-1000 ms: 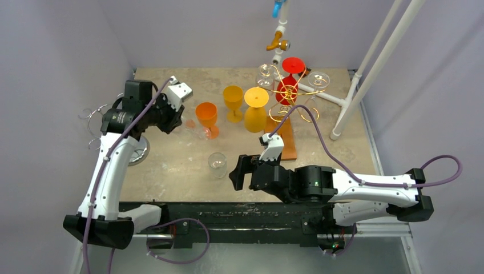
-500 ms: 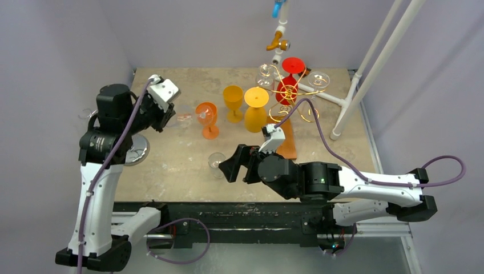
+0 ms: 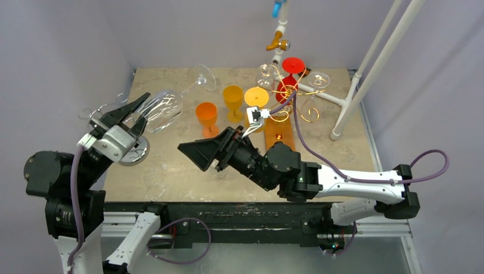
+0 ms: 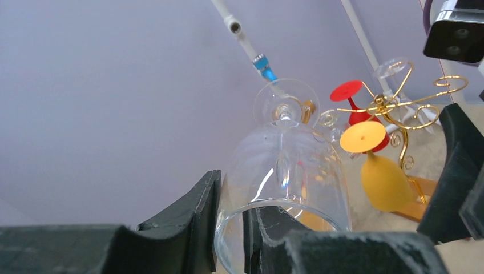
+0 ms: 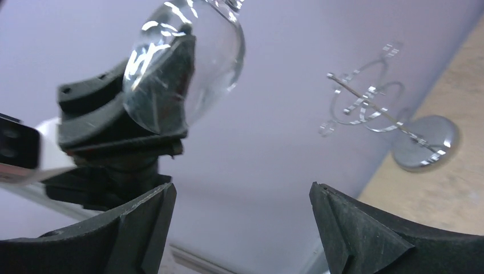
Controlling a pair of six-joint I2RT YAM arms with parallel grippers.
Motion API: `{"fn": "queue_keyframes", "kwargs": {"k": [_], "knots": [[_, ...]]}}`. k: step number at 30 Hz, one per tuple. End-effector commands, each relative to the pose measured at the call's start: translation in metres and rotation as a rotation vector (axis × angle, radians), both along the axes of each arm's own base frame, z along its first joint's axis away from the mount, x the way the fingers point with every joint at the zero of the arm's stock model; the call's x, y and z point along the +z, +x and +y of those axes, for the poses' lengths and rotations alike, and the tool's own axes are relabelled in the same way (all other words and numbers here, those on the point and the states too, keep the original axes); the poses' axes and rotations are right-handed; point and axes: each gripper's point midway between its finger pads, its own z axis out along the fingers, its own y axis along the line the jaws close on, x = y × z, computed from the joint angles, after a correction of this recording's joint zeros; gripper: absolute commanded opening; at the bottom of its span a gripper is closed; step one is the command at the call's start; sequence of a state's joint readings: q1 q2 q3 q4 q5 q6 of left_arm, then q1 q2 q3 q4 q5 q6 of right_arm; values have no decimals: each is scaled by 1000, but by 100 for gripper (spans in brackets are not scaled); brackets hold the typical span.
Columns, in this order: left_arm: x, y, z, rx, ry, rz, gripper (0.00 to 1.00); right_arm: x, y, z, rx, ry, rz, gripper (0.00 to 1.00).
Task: Place the wine glass upside down on the wine glass rack
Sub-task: Turn the wine glass upside down at the wine rack.
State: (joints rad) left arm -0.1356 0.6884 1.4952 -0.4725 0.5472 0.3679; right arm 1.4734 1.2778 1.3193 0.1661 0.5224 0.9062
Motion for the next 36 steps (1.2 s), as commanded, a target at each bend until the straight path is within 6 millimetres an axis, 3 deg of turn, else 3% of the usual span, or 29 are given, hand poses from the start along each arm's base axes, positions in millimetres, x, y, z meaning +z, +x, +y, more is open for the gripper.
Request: {"fn": "queue_keyframes", "kwargs": {"k": [1,5,11,15,24,32,36], "knots": [[39,-21,-4,-39,-15,-175,0,101,-19,-17,75,352,-147,99],[40,-35,-5,-61,-29,-238,0,123,-26,-23,90,468,-220,99],[51,-50,-9,-103,-41,-324,0,138,-33,-6,129,503,-242,99],[56,-55,-9,-102,-39,-377,0,135,-34,15,157,487,-214,99],[59,-66,-5,-62,0,-508,0,136,-22,33,116,505,-181,99],[50,-76,-7,-87,-13,-501,0,150,-11,21,96,614,-197,99],[41,-74,-8,-84,-4,-499,0,154,-13,26,121,625,-208,93]]}}
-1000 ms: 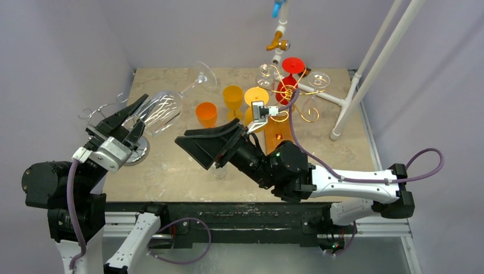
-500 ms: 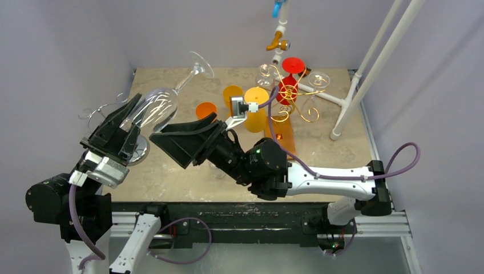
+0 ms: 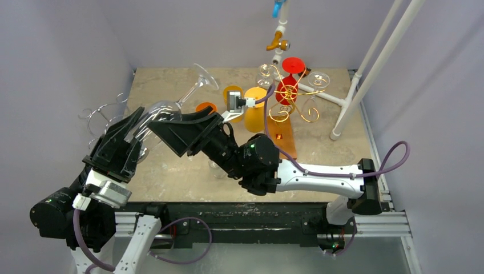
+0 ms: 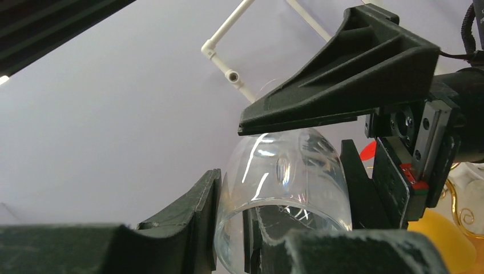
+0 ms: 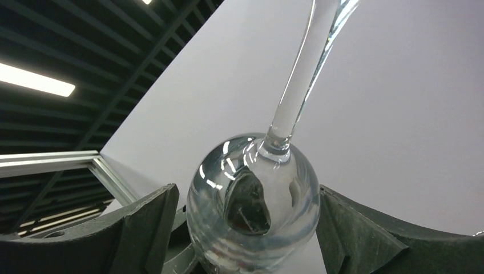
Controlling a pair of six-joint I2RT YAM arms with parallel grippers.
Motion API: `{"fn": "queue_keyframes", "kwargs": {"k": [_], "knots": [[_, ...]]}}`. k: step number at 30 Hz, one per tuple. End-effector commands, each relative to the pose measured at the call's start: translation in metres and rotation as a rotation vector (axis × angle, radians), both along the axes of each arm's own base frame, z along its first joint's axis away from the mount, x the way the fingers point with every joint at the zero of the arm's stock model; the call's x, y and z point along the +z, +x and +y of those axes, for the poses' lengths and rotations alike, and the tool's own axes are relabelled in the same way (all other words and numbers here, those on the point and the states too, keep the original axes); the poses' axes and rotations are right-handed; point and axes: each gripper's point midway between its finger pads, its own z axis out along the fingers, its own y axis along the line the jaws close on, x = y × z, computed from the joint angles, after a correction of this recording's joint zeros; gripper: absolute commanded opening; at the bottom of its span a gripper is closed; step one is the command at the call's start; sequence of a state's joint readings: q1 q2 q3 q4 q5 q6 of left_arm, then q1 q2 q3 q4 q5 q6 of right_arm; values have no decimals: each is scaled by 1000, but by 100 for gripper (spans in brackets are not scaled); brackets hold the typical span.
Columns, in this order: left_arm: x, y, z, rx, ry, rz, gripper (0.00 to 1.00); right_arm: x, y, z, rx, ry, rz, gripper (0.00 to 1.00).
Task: Place the wine glass upside down on the wine glass rack
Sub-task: Turn the wine glass upside down at the wine rack.
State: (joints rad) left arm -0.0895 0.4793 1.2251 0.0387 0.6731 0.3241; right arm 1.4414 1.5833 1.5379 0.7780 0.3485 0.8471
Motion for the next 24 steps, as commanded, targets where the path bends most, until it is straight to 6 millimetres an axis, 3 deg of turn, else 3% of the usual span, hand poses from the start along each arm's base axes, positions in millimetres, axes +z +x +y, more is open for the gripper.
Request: {"fn": "queue_keyframes", "kwargs": {"k": [1,5,10,14,16,17,18,19,21,24], "knots": [[6,-9,0,2,4,-71,0,43,-7,-21,36,144,-29,90],[7,-3,4,31,-9,-68,0,43,-11,-14,69,128,-39,79],[2,5,7,61,-8,-59,0,38,-12,-9,75,102,-37,78],[-7,10,4,57,25,-30,2,37,-8,-14,39,55,-51,51],[-23,27,2,56,55,80,28,31,-4,-21,2,-3,-60,39],[-32,35,-1,46,80,147,45,25,0,-25,-24,-46,-64,36],[-43,44,-3,38,102,220,68,19,4,-29,-53,-97,-69,33],[-53,51,-5,28,123,295,82,10,8,-33,-83,-162,-73,31],[-73,58,-9,0,164,429,95,-17,20,-44,-150,-319,-67,27],[-93,62,-13,-36,188,546,100,-59,33,-72,-224,-510,-53,24]]}}
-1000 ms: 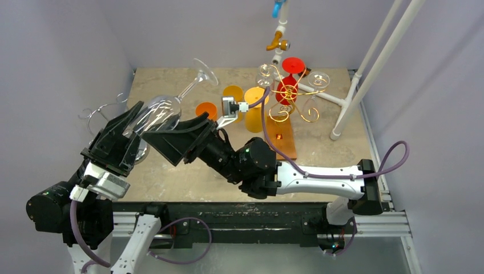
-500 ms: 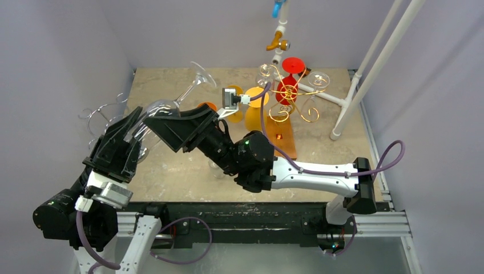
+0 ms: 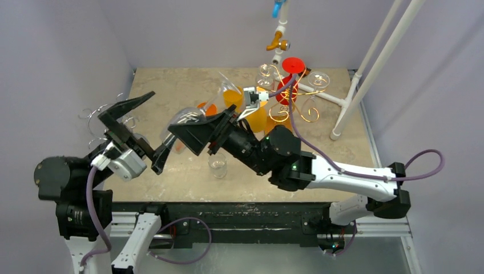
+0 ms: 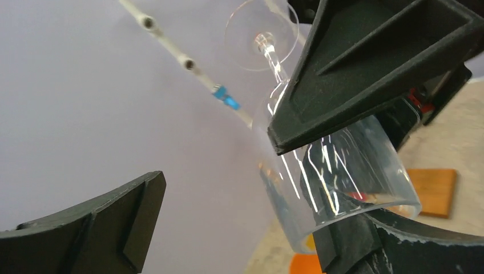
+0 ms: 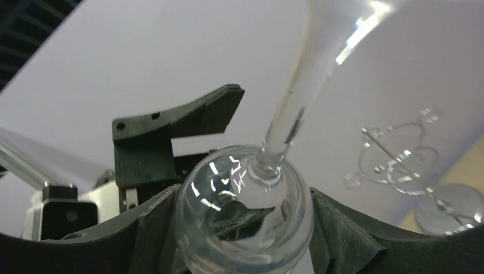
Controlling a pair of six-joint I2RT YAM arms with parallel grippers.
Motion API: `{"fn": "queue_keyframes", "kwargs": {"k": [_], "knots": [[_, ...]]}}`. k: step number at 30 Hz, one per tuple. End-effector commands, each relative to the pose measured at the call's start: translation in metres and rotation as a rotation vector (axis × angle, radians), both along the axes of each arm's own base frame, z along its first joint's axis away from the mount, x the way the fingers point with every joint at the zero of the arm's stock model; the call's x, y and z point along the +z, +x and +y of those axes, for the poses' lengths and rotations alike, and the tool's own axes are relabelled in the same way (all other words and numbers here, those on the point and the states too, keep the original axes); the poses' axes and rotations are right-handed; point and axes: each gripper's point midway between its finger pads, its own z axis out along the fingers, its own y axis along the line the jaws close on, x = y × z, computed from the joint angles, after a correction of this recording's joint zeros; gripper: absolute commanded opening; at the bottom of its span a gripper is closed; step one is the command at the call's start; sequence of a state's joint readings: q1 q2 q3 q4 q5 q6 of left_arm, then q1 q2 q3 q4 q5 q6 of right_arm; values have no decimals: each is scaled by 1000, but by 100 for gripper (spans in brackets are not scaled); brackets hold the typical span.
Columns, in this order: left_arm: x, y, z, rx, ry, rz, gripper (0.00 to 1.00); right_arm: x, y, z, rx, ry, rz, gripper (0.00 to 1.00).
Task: Place the wine glass upside down on the wine glass rack
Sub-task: Turn the wine glass upside down at the wine rack.
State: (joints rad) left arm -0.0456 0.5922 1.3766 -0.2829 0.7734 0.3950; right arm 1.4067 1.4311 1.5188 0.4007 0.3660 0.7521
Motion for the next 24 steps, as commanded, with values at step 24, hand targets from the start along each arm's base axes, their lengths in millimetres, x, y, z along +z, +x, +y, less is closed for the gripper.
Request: {"fn": "queue_keyframes", "kwargs": {"k": [24], "knots": [[-84,-4,-54,-505,70,522,100,-193,-15,-113,125,-1050,-326,0]]}}
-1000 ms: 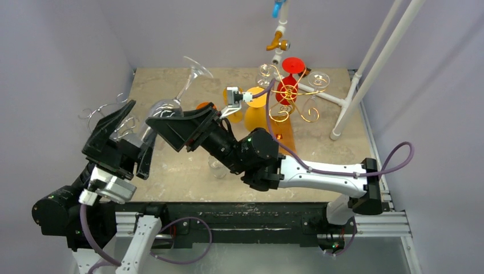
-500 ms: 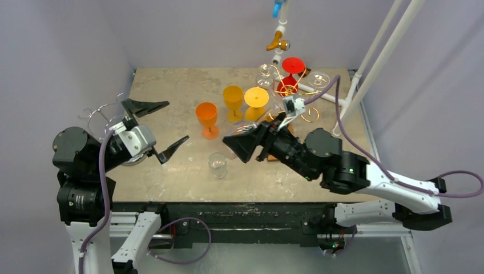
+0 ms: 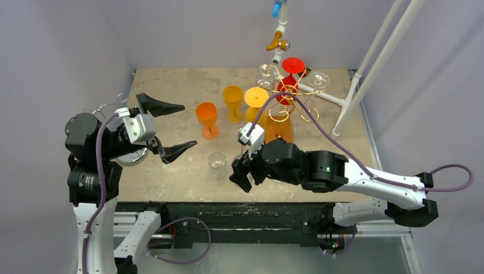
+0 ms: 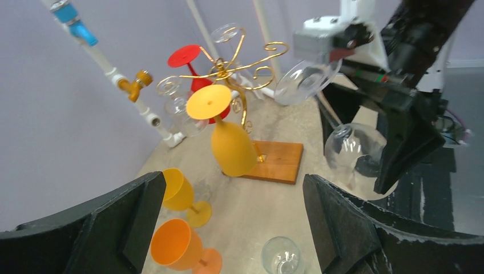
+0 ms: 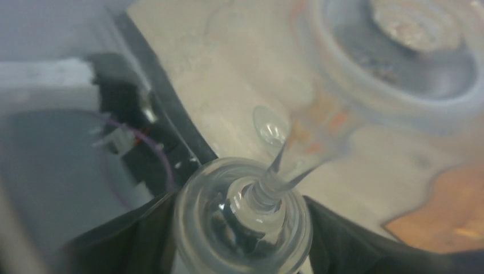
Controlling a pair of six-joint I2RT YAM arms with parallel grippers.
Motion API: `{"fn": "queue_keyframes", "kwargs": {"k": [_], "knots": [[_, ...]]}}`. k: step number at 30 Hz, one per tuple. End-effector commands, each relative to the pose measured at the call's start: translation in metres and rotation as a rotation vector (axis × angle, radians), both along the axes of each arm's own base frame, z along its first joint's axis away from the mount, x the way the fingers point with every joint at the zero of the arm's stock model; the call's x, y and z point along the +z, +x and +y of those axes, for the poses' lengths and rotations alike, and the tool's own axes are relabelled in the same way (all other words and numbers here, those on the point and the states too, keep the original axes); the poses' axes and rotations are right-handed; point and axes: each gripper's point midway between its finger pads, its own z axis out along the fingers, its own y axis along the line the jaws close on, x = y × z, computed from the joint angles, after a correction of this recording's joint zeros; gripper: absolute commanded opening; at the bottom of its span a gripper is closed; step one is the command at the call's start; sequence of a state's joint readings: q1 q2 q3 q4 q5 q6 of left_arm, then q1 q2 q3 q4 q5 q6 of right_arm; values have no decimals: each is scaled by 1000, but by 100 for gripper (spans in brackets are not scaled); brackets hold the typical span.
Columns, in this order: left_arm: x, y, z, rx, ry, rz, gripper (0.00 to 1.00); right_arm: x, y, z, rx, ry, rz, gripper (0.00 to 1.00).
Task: Place the wine glass upside down on the wine glass rack
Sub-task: Turn the wine glass upside down at the wine rack.
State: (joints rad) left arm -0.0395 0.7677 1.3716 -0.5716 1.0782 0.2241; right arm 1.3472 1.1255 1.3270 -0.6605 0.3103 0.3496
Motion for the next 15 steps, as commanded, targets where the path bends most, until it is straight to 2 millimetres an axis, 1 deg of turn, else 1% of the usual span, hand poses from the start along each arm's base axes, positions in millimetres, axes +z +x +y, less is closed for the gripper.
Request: {"fn": "queue_keyframes", "kwargs": {"k": [1,3,5,7,8,10,12,14,15], "knots": [[10,-38,-15,-214,4,-107,100,36,-21,19,200,53,-46,0],[3,-48,-16,-260,42,-173,100,37,-30,28,269,43,-38,0],[-6,-58,-17,-300,77,-234,100,43,-37,35,325,45,-36,0],[-11,-62,-17,-313,97,-268,99,51,-44,43,380,62,-33,0],[-11,-60,-16,-307,101,-281,99,51,-49,48,410,65,-23,0],[-7,-53,-15,-280,108,-305,94,57,-56,55,452,78,-12,0],[-2,-44,-14,-256,113,-333,85,57,-61,63,488,77,1,0],[1,-39,-14,-251,122,-374,75,56,-67,72,526,82,13,0],[3,-38,-14,-249,125,-393,72,58,-68,76,538,92,13,0]]}}
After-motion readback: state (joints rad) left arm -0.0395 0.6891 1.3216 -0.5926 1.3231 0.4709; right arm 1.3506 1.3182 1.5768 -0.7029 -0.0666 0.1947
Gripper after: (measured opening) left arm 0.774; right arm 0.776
